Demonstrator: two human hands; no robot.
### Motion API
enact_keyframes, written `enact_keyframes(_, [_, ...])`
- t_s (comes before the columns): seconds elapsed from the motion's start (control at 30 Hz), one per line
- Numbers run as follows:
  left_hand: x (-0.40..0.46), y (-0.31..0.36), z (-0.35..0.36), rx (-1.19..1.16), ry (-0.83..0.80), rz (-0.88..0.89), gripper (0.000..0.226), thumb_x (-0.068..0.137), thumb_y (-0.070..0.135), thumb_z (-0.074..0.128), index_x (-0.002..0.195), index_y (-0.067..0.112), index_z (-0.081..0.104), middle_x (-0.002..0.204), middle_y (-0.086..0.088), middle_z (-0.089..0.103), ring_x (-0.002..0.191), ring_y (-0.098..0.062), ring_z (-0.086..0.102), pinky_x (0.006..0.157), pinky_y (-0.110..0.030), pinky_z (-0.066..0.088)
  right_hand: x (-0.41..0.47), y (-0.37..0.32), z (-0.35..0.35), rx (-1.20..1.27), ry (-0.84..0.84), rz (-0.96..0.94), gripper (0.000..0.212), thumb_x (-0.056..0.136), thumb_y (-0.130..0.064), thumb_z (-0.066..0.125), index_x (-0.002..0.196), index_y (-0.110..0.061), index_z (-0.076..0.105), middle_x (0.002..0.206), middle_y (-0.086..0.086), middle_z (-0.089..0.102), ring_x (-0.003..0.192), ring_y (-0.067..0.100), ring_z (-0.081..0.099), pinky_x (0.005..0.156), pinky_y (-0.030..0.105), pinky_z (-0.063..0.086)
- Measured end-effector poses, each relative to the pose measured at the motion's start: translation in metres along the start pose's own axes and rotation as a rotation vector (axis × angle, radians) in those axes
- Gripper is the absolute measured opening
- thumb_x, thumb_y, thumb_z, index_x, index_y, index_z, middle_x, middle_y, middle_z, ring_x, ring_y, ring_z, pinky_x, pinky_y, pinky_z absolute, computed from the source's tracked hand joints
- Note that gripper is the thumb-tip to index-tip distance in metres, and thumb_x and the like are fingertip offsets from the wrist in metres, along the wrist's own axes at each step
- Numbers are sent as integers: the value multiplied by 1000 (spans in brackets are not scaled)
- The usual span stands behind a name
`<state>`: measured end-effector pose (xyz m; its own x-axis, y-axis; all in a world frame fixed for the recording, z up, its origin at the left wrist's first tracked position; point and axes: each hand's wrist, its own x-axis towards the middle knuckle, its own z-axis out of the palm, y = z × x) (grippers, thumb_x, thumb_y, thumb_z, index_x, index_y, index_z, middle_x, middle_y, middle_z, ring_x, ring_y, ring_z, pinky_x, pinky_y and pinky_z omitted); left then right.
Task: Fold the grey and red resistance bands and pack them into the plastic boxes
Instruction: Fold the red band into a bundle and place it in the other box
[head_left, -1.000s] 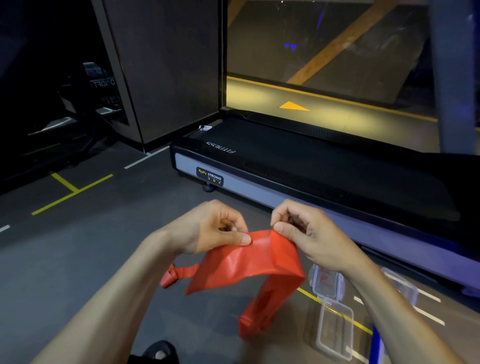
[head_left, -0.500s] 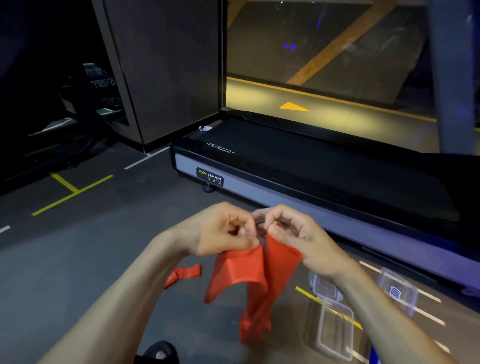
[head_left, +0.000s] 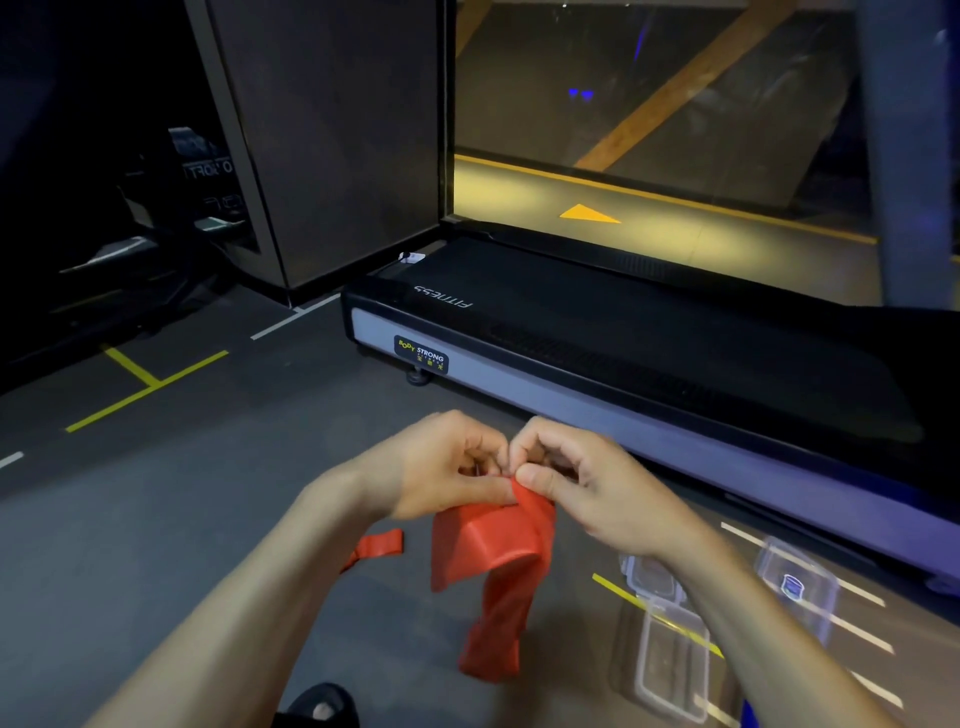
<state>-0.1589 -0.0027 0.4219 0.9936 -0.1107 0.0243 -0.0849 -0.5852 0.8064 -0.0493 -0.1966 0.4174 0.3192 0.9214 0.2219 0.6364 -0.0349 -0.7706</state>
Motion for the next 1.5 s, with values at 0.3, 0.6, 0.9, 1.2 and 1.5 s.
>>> enact_keyframes(0.3, [-6,-4,-9,-2,-123,-122,15,93,24,75,79,24,72,72,10,71,68,-2,61,66,-22,49,-4,-9,-11,-135,51,-10,14,96,-6,65,90,-19,65,81,-10,65,74,11,60,70,16,43])
enact_keyframes(0.6, [-7,-3,-10,-1,-40,-97,16,86,30,82,86,15,76,78,-8,74,68,-10,63,67,-35,53,-6,-9,-14,-135,97,-15,14,95,-6,66,92,-19,66,86,-6,67,82,17,63,76,21,47])
enact_keyframes(0.9, [-7,-2,-8,-67,-43,-115,17,82,25,86,85,11,77,74,-5,73,65,-9,61,64,-27,47,-8,-6,-16,-134,99,-27,14,96,-6,67,92,-19,66,86,-6,68,82,19,64,77,28,50])
enact_keyframes(1.2, [-9,0,-12,-106,-27,-117,15,85,25,83,86,11,77,70,-5,68,65,-8,57,61,-21,44,-8,-2,-17,-107,97,-13,15,96,-7,66,92,-21,66,85,-8,67,80,16,63,76,24,48])
enact_keyframes(1.5, [-10,8,-13,-157,-12,-81,13,86,22,82,79,12,76,63,5,58,63,-7,48,61,-18,39,-8,9,-7,251,100,5,8,98,-13,62,97,-6,62,99,11,68,90,32,64,84,40,51])
